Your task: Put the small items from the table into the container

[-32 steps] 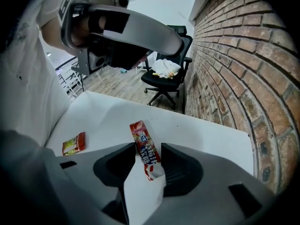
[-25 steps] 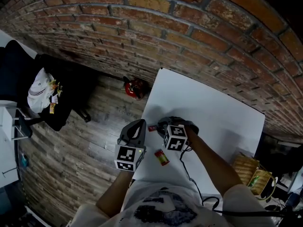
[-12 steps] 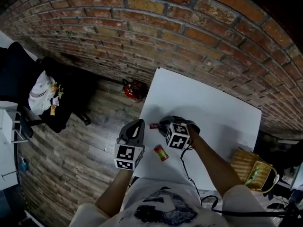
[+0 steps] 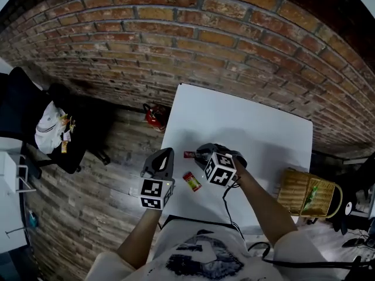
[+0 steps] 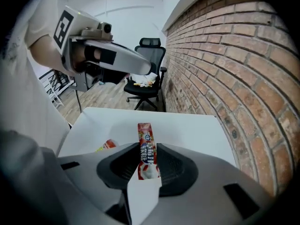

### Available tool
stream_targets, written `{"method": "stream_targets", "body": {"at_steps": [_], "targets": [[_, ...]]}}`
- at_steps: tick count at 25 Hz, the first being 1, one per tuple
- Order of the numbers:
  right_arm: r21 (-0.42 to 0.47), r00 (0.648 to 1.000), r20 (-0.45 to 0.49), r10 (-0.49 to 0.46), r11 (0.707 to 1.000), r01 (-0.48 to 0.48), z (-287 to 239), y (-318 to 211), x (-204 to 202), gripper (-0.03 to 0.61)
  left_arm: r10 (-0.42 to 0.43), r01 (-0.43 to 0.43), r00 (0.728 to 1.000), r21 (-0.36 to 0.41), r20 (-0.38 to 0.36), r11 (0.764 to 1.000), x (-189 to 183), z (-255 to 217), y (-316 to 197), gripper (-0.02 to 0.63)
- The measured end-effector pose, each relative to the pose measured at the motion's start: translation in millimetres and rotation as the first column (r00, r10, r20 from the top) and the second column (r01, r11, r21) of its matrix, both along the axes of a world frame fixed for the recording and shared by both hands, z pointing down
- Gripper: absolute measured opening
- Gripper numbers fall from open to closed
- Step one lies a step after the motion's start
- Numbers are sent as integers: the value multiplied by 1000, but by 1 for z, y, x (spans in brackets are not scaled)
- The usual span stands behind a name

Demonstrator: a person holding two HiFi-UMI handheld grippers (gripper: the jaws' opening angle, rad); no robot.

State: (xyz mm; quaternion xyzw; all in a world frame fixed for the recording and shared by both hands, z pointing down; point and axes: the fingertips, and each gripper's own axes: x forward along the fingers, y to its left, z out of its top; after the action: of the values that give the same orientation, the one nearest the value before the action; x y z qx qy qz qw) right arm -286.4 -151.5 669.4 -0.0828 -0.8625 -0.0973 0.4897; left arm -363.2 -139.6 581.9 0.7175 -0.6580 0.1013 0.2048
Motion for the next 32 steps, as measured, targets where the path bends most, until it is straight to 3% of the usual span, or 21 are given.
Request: {"method": "stream_targets", "body": {"at_steps": [6,12,23,32], "targets": [[38,987,70,144,988,-147,-41,-1,56,124,65,-66,997,28,31,997,47,-17,3,48],[27,941,132,311,948,-317,-75,-5,130,124,160,-164,985,65,59,984,115,-38,-4,48],[53,785,274,555,807,-589,-147,4,263,124,387,-397,917,125,98,909,252,-74,-16,48],[54,682,327,654,708,-705,-177,33,366,124,501,-512,859,150,107,846,365,-92,0,48]]}}
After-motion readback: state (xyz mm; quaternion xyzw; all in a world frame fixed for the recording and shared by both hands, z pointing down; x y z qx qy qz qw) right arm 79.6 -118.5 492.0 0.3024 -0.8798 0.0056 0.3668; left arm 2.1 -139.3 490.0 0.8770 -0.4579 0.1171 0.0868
